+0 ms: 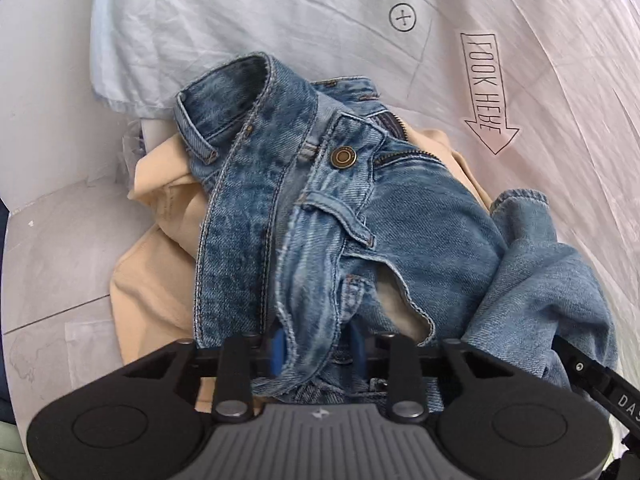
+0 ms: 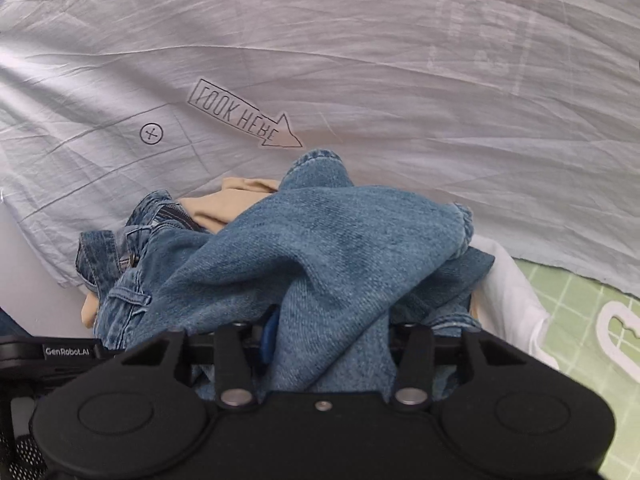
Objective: Fold clothes
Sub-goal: 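Grasp the jeans waistband with the left gripper while the right gripper grasps a leg, then lift the blue jeans off the heap and lay them flat on the mat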
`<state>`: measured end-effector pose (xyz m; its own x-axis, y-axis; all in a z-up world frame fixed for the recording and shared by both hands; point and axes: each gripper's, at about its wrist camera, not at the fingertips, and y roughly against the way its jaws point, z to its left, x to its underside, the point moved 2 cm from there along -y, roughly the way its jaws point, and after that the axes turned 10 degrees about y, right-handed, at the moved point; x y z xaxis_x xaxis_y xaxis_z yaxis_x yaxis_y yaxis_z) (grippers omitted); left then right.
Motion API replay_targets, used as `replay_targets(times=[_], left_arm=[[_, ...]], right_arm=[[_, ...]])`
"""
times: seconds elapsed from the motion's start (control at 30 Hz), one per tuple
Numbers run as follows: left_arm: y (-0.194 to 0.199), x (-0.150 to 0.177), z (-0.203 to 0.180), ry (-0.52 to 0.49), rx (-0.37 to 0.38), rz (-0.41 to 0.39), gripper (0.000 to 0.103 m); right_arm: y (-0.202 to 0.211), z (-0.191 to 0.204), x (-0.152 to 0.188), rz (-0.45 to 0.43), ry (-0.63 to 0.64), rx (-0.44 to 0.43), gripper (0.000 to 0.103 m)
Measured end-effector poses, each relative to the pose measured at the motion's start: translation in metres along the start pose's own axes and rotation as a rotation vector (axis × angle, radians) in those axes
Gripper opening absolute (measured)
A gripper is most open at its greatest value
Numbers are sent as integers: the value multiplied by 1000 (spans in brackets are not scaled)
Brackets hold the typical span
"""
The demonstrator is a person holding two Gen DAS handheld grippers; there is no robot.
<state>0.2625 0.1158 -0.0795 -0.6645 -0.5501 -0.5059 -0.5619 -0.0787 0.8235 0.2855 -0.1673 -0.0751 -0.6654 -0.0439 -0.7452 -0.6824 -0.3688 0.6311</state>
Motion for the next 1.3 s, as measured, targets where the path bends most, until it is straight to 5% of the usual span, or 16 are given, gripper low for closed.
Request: replay_targets(times=[0.17, 0.5, 0.73, 0.87, 1.1, 1.2, 1.3], left_arm=[[43, 11, -12, -87, 23, -94, 12], [140, 70, -22, -191, 229, -112, 11], [198, 151, -36, -308, 392, -22, 11], [203, 218, -44, -372, 442, 91, 11], [148, 350, -42, -512, 326, 402, 11], [147, 365, -32, -514, 269, 395, 12], [149, 362, -25, -435, 265, 396, 14]], right_arm=[[48, 13, 7, -96, 35, -1, 35], [186, 26, 48, -269, 35, 93, 33], [306, -4, 114, -309, -5, 260, 33], [368, -46, 172, -270, -159, 372, 34], [417, -120, 314, 26, -460, 551, 37], [447, -126, 342, -37, -562, 537, 53], [460, -129, 351, -67, -589, 512, 55]])
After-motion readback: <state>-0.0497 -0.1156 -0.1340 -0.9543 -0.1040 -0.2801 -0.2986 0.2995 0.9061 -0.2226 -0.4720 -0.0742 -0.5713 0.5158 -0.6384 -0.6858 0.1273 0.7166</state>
